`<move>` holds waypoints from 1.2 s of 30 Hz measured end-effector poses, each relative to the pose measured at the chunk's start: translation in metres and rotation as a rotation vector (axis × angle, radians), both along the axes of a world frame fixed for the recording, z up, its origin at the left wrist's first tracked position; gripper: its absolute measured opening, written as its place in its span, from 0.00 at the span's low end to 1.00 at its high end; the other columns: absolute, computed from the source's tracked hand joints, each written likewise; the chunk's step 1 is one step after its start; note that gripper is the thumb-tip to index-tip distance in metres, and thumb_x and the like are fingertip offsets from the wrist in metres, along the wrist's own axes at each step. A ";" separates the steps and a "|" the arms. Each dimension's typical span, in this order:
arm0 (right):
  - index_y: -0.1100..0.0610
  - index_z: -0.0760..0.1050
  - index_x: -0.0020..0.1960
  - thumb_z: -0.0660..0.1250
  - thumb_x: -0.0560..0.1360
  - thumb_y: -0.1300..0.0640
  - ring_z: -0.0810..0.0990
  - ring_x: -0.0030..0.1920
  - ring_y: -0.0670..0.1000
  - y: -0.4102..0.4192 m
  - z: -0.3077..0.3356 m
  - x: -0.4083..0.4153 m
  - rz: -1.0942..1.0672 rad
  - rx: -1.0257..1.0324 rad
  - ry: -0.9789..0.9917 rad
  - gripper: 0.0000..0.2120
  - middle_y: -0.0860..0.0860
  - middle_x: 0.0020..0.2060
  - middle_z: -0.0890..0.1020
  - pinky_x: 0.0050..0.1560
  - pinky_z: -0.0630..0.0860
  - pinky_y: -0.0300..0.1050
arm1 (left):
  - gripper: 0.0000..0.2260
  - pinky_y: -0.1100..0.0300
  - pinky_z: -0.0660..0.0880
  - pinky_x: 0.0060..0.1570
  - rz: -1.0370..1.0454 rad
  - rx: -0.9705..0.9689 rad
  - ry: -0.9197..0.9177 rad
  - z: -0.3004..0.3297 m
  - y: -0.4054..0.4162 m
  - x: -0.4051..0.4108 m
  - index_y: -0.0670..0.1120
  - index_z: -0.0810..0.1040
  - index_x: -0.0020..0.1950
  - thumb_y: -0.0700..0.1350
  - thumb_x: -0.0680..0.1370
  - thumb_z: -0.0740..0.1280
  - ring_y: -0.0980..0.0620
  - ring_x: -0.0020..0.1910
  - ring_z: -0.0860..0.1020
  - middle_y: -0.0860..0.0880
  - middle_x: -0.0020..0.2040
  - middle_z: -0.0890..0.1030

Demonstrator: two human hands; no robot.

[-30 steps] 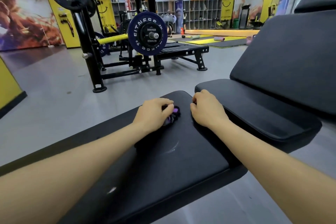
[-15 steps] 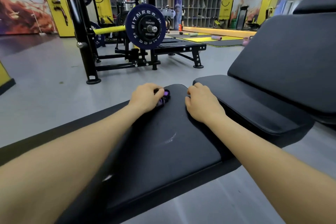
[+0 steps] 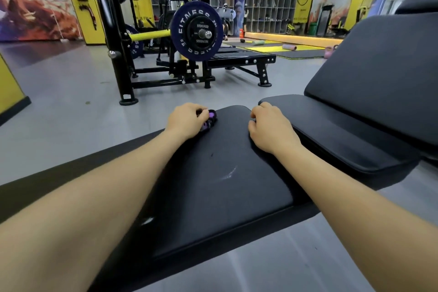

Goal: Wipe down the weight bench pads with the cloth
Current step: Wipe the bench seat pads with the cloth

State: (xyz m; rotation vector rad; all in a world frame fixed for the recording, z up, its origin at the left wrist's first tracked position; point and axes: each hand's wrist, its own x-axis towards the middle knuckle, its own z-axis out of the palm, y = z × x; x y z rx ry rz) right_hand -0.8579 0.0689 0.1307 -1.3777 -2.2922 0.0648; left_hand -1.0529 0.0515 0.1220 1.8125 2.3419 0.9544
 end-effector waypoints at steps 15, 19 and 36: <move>0.62 0.73 0.53 0.54 0.79 0.59 0.70 0.54 0.57 -0.001 0.000 -0.002 -0.001 0.049 -0.023 0.11 0.55 0.53 0.73 0.47 0.71 0.49 | 0.10 0.58 0.69 0.38 0.044 0.000 -0.049 -0.004 -0.005 -0.017 0.52 0.80 0.44 0.49 0.78 0.60 0.46 0.46 0.78 0.48 0.42 0.82; 0.61 0.73 0.54 0.54 0.79 0.58 0.71 0.54 0.56 0.000 -0.001 0.001 0.001 0.050 -0.034 0.11 0.55 0.53 0.73 0.47 0.70 0.49 | 0.12 0.58 0.71 0.46 0.015 0.009 -0.012 -0.004 -0.032 -0.007 0.51 0.81 0.55 0.49 0.79 0.59 0.47 0.52 0.77 0.50 0.53 0.82; 0.60 0.73 0.53 0.54 0.77 0.60 0.71 0.54 0.56 0.005 -0.002 -0.002 -0.020 0.056 0.002 0.10 0.54 0.52 0.73 0.45 0.69 0.47 | 0.12 0.60 0.66 0.38 0.095 -0.023 -0.026 -0.001 -0.036 -0.021 0.49 0.81 0.51 0.48 0.80 0.58 0.47 0.44 0.76 0.48 0.42 0.82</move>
